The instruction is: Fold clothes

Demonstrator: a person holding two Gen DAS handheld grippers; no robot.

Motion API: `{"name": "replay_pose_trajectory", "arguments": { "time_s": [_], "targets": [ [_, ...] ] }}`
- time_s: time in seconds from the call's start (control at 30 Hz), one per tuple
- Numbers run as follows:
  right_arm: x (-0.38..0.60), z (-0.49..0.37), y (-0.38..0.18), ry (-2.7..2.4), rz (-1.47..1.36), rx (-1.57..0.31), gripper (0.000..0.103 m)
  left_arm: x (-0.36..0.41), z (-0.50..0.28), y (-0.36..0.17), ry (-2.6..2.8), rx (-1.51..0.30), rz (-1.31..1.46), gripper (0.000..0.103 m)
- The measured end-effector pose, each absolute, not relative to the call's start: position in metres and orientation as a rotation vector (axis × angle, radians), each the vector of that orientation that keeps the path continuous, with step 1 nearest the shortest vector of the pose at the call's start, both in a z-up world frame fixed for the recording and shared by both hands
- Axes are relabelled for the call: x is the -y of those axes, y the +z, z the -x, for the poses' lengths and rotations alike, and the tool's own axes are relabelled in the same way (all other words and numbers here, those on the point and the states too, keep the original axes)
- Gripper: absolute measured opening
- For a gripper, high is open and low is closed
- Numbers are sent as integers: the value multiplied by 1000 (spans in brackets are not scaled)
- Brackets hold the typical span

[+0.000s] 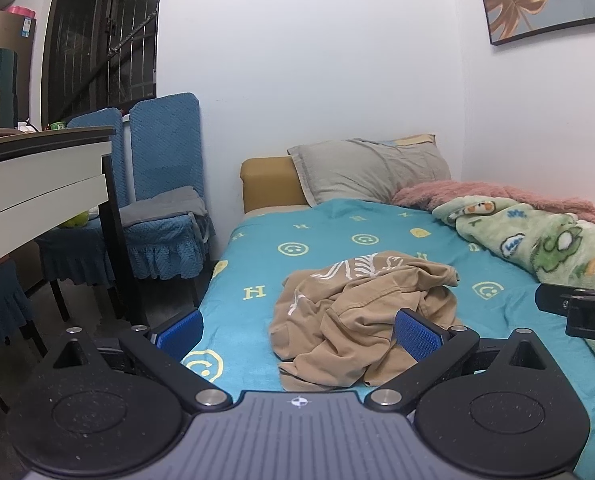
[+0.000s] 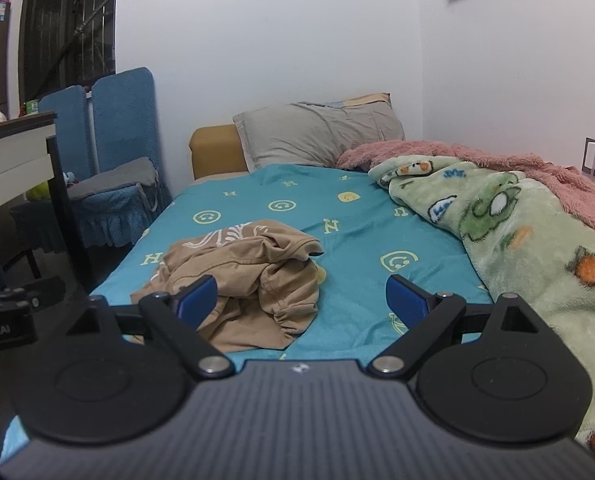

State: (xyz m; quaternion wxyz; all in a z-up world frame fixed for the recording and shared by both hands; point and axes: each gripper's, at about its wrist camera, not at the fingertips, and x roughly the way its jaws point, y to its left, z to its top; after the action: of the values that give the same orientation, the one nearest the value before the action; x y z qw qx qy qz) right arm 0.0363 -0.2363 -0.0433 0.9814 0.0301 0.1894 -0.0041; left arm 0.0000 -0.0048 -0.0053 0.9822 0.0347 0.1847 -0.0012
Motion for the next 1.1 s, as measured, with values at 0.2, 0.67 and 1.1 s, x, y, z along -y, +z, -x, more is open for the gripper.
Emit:
{"name": "replay_pose_trajectory", "arguments": {
  "time_s": [0.2, 0.67, 1.1],
  "targets": [
    [235, -39, -44, 4, -43, -392, 93, 6, 0, -10, -7, -373, -85, 103],
    [254, -37, -37, -22, -165, -336, 93, 18, -23, -27, -57, -407, -152, 103],
    [280, -51, -44, -71, -260, -331, 93, 66, -133, -78, -225, -586, -289, 103]
  ]
}}
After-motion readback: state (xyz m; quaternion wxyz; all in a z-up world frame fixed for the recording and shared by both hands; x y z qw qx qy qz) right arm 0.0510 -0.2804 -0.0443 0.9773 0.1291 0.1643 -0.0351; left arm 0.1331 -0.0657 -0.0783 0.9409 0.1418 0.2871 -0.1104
